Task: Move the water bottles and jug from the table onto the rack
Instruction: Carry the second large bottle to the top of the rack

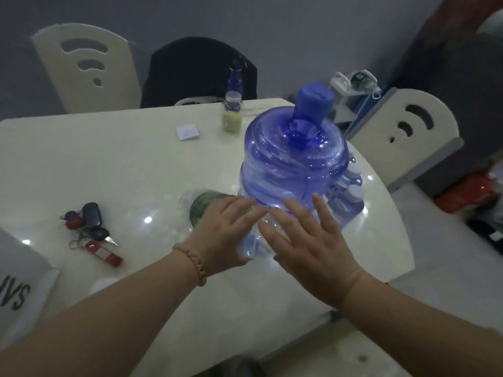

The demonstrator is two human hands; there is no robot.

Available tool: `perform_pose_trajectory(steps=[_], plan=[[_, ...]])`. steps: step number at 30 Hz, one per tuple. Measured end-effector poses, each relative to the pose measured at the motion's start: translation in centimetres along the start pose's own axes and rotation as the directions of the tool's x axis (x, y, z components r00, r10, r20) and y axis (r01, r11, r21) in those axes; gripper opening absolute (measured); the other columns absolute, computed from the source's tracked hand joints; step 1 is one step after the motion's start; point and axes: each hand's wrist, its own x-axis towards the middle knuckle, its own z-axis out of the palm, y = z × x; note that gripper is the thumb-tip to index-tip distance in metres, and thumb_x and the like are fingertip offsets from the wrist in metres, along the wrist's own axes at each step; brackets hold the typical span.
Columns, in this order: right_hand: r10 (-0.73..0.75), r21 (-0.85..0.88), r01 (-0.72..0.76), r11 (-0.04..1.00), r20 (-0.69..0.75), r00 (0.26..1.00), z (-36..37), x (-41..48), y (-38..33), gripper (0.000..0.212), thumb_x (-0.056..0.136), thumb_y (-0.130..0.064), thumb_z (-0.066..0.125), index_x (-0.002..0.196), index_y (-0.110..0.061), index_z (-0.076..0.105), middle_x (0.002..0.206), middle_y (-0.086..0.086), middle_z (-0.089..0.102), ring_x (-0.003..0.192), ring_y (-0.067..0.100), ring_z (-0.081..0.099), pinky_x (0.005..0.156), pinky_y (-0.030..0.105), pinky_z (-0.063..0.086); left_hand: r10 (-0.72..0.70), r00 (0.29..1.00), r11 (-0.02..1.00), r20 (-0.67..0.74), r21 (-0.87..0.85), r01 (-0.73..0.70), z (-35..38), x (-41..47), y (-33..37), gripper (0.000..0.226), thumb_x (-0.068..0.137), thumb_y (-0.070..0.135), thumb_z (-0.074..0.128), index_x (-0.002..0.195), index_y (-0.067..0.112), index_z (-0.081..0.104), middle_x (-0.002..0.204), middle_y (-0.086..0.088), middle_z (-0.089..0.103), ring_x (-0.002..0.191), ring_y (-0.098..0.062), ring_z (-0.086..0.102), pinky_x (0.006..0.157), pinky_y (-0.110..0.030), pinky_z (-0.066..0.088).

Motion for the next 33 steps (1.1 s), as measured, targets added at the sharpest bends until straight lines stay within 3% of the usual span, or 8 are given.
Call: perform_pose_trajectory(steps=[9,12,15,19,23,26,29,33], plan=[[0.161,0.252,-0.306,0.918,0.469,0.868,4.6,-8.2,-4.1,0.104,0.07,-0.031,0.078,0.147,-0.005,0.014,0.148,0.025,0.031,0.127,0.042,0.043,0.102,0.056,0.037,0.11,0.938,0.982,0.329,0.109,-0.154,5.0,-2.4,4.8,0.086,0.052,0.023,0.083,0.128,0.007,0.046,0.124,-0.012,0.057,0.111,-0.03,0.053,0.099,-0.044,0.041],[0.148,0.292,-0.358,0.887,0.553,0.82,5.9,-10.1,-4.7,0.103,0.078,-0.028,0.071,0.148,-0.007,-0.002,0.151,0.025,0.02,0.133,0.04,0.035,0.105,0.054,0.034,0.115,0.922,0.975,0.369,0.135,-0.175,6.8,-2.9,6.0,0.06,0.074,0.018,0.058,0.132,0.005,0.046,0.124,-0.013,0.057,0.111,-0.031,0.055,0.1,-0.043,0.04],[0.128,0.28,-0.367,0.887,0.614,0.779,7.1,-10.9,-4.9,0.106,0.084,-0.032,0.062,0.144,-0.009,-0.022,0.154,0.025,0.003,0.139,0.04,0.022,0.111,0.051,0.021,0.074,0.909,0.972,0.411,0.175,-0.158,8.1,-3.1,7.1,0.072,0.076,0.013,0.06,0.141,0.008,0.031,0.124,-0.013,0.056,0.113,-0.03,0.053,0.101,-0.044,0.04],[0.163,0.245,-0.375,0.894,0.602,0.782,7.8,-10.9,-4.5,0.103,0.088,-0.047,0.055,0.143,-0.017,-0.027,0.155,0.018,-0.018,0.143,0.037,-0.005,0.112,0.049,-0.001,0.072,0.89,0.981,0.451,0.13,-0.146,8.6,-3.0,7.2,0.103,0.07,0.014,0.074,0.146,0.02,0.006,0.134,-0.017,0.047,0.123,-0.033,0.044,0.108,-0.045,0.031],[0.097,0.312,-0.32,0.895,0.562,0.821,7.3,-9.0,-4.4,0.108,0.081,-0.05,0.065,0.146,-0.024,-0.018,0.157,0.015,-0.011,0.143,0.038,-0.002,0.112,0.057,0.006,0.147,0.839,0.955,0.524,0.144,-0.258,6.5,-2.7,4.5,0.126,0.059,0.047,0.082,0.148,0.027,-0.004,0.149,-0.014,0.03,0.138,-0.034,0.023,0.113,-0.054,0.015],[0.149,0.339,-0.376,0.863,0.539,0.829,7.5,-6.5,-5.0,0.116,0.075,-0.051,0.071,0.143,-0.033,-0.022,0.158,0.013,-0.007,0.143,0.038,0.002,0.112,0.057,0.007,-0.032,0.81,0.934,0.585,0.305,-0.183,3.8,-2.4,0.5,0.138,0.048,0.061,0.082,0.146,0.033,-0.011,0.154,-0.013,0.016,0.14,-0.036,0.01,0.11,-0.061,0.011],[0.186,0.32,-0.4,0.859,0.532,0.826,8.4,-5.1,-5.5,0.118,0.077,-0.053,0.068,0.138,-0.036,-0.03,0.156,0.011,-0.017,0.141,0.04,-0.014,0.111,0.06,0.0,-0.193,0.745,0.903,0.638,0.412,-0.119,3.1,-2.3,-2.9,0.139,0.052,0.066,0.077,0.136,0.041,-0.031,0.156,-0.01,-0.006,0.141,-0.039,-0.006,0.11,-0.06,0.001],[0.216,0.323,-0.442,0.837,0.547,0.809,9.2,-4.8,-5.5,0.117,0.077,-0.049,0.072,0.136,-0.04,-0.029,0.157,0.01,-0.014,0.141,0.042,-0.009,0.111,0.06,0.009,-0.193,0.752,0.909,0.63,0.403,-0.104,3.9,-2.5,-3.4,0.128,0.057,0.065,0.074,0.14,0.042,-0.021,0.153,-0.014,0.019,0.138,-0.042,0.016,0.11,-0.06,0.01]])
